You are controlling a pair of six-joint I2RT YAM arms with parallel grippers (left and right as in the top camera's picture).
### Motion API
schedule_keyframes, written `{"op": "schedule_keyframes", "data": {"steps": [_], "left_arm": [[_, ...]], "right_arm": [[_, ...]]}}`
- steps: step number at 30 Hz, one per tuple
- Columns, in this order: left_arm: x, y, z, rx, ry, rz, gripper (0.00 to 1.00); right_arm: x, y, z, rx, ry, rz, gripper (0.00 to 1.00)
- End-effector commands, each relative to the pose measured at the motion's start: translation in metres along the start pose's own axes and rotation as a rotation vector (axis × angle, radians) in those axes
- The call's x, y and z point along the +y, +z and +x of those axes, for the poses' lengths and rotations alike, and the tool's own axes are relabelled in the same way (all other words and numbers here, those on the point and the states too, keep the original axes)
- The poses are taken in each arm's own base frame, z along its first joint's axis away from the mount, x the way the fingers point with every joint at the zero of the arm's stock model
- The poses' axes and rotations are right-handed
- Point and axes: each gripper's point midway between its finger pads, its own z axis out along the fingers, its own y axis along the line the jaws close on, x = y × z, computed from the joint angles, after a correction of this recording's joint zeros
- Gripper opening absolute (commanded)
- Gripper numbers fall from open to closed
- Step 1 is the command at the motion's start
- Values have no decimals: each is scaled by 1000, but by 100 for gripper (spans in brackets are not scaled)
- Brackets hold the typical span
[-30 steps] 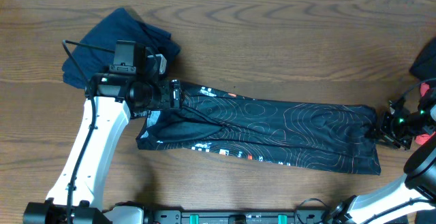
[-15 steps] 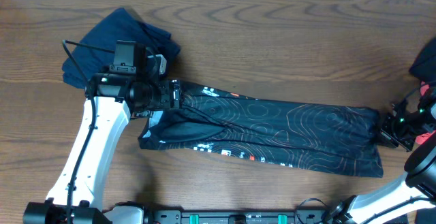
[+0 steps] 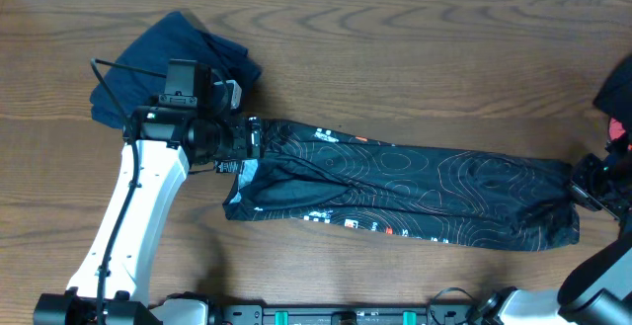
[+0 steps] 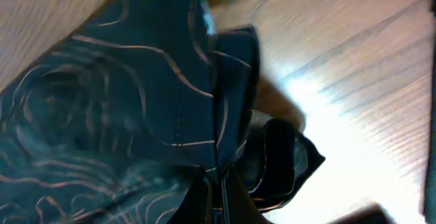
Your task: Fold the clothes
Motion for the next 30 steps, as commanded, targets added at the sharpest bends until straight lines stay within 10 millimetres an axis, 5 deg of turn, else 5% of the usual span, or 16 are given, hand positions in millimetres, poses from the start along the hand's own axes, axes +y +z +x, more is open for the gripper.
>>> {"op": "schedule_keyframes", "data": {"steps": [1, 20, 30], "left_arm": [[-4, -6, -4, -17, 4, 16, 86], [-4, -6, -3, -13, 2, 15, 86], [-4, -6, -1, -3, -1, 13, 86]], "right_arm": [[12, -9, 2, -19, -11, 30, 1], [108, -4, 52, 37, -338, 73, 1], [135, -2, 68, 2, -415, 119, 1]]}}
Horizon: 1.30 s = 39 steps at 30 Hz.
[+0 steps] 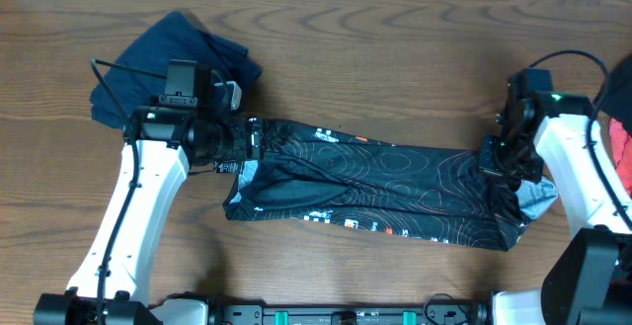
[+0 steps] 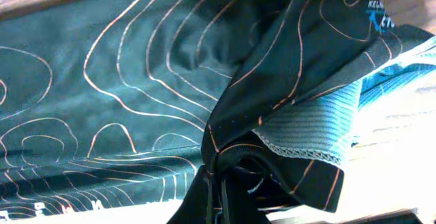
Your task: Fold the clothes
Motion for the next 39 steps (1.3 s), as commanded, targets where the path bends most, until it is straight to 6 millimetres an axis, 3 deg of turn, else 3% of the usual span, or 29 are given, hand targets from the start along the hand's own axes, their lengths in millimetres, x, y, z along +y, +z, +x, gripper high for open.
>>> {"op": "schedule_keyframes", "data": {"steps": [1, 16, 18, 24, 29, 34, 39], "left_arm": [[-4, -6, -3, -13, 2, 15, 86], [-4, -6, -3, -11, 2, 14, 86], [-4, -6, -3, -11, 2, 14, 86], [-4, -6, -3, -11, 5, 14, 86], [-3, -6, -1, -3, 3, 13, 86], [-3, -6, -1, -3, 3, 12, 87], [-3, -6, -1, -3, 3, 12, 86]], "right_arm": [[6, -7, -3, -36, 10, 16, 1], [23, 18, 20, 4, -69, 32, 3], [25, 18, 22, 7, -78, 33, 7], [34, 3, 16, -29, -81, -49, 36], [-3, -18, -4, -129, 73, -80, 60], [-62, -10, -7, -108, 297, -69, 49], [-91, 16, 5, -54, 411, -61, 59]]}}
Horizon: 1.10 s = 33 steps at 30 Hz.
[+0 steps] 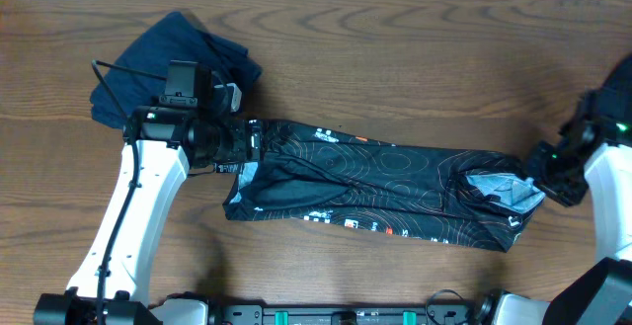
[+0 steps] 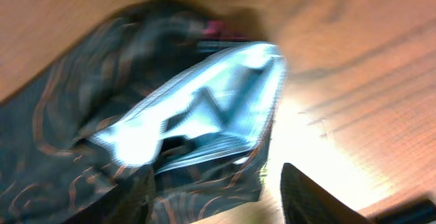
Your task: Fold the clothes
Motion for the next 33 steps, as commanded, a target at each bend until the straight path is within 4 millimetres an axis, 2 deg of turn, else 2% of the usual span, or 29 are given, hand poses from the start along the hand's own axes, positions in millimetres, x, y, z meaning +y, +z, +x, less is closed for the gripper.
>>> {"op": "schedule_keyframes", "data": {"steps": [1, 4, 10, 14, 17, 21, 22, 26, 31, 33], "left_arm": [[-4, -6, -4, -17, 6, 15, 86], [-4, -6, -4, -17, 6, 15, 86], [-4, -6, -2, -10, 5, 14, 87], [-4, -6, -3, -11, 5, 14, 86], [-4, -6, -3, -11, 5, 14, 86], [-4, -6, -3, -11, 5, 14, 87], [-4, -6, -2, -10, 5, 14, 86], [-4, -6, -2, -10, 10, 14, 86], [-4, -6, -3, -11, 23, 14, 87], [-4, -6, -3, -11, 24, 14, 86]], "right_arm": [[-16, 21, 9, 51, 59, 6, 58], [-16, 36, 15, 69, 87, -39, 53], [-21, 59, 29, 77, 113, -25, 55], [-22, 64, 31, 77, 127, -23, 46], [-24, 64, 29, 65, 133, -9, 30], [-32, 65, 25, 40, 151, 37, 29], [-31, 66, 23, 34, 151, 31, 24], [-19, 65, 20, 29, 125, -41, 2], [15, 50, 19, 14, 21, -219, 1], [17, 43, 20, -4, 5, -226, 1]]}}
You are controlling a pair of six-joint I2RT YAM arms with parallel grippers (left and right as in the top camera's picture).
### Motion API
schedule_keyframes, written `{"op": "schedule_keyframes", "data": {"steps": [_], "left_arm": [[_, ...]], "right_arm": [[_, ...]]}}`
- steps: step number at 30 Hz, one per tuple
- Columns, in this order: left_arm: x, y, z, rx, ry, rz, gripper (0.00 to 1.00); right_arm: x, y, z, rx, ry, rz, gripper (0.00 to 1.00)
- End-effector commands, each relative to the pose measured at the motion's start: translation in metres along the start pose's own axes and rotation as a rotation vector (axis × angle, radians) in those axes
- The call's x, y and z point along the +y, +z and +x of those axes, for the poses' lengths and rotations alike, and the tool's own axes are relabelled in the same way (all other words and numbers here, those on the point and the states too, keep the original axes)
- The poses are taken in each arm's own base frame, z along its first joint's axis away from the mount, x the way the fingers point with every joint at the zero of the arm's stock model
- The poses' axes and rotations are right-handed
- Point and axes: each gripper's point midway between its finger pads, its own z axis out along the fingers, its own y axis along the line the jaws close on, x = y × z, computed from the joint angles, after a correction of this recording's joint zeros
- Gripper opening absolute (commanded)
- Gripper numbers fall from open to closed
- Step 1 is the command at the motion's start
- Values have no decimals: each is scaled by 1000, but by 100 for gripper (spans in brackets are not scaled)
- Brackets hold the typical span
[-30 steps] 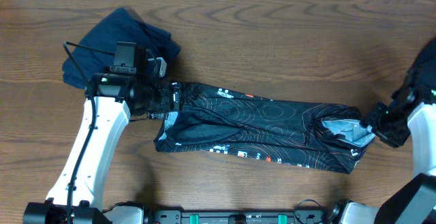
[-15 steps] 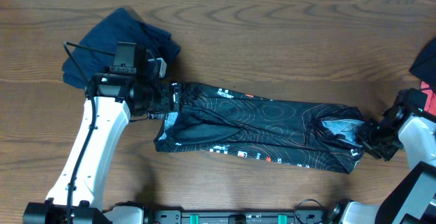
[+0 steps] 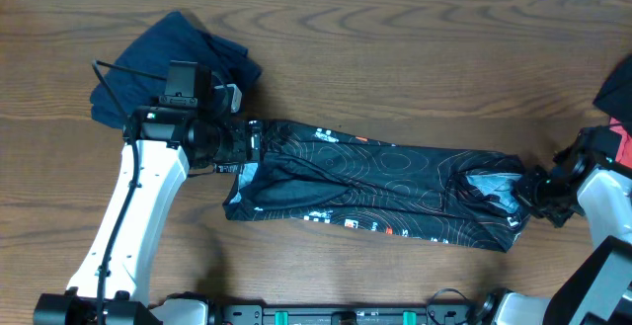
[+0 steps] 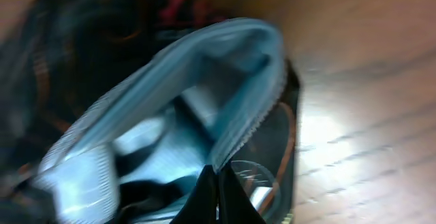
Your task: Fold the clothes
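Note:
A long black garment (image 3: 385, 192) with orange contour lines lies across the table's middle. Its right end is turned over, showing light-blue lining (image 3: 491, 183). My right gripper (image 3: 534, 189) sits at that end. In the right wrist view the gripper (image 4: 218, 191) is shut on the light-blue hem (image 4: 245, 108). My left gripper (image 3: 250, 139) rests on the garment's upper left corner. The overhead view does not show how its jaws stand.
A crumpled navy cloth (image 3: 163, 58) lies at the back left, just behind the left arm. At the right edge are another dark blue cloth (image 3: 617, 88) and a red item (image 3: 625, 145). Bare wood lies behind the garment.
My right gripper was open just off the garment's right end. Now it has come a little down and left and is shut on the light-blue hem. The left arm is unchanged.
First my right gripper held the garment's right end, stretched far right. Then it held that end further left, doubled over the body. Then it was open off to the right, the end lying lining-up. Now it grips that end again. The left arm stayed put.

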Motion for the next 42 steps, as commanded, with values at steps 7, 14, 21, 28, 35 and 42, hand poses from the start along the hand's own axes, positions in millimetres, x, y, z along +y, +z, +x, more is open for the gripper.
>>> {"op": "schedule_keyframes", "data": {"steps": [7, 14, 21, 28, 35, 42], "left_arm": [[-4, -6, -3, -15, 20, 14, 86], [-4, -6, -3, -14, 20, 14, 86], [-4, -6, -1, -4, 17, 13, 86], [-4, -6, -1, -3, 17, 13, 86], [-4, -6, -1, -4, 17, 13, 87], [-4, -6, -3, -12, 20, 14, 87]], "right_arm": [[59, -36, 15, -58, -252, -253, 1], [104, -39, 44, -38, -476, -319, 1], [107, -24, 71, 44, -565, -219, 1], [74, -20, 68, 39, -466, -15, 1], [63, -31, 63, 17, -413, -15, 1], [68, -36, 91, 116, -490, -89, 9]]}}
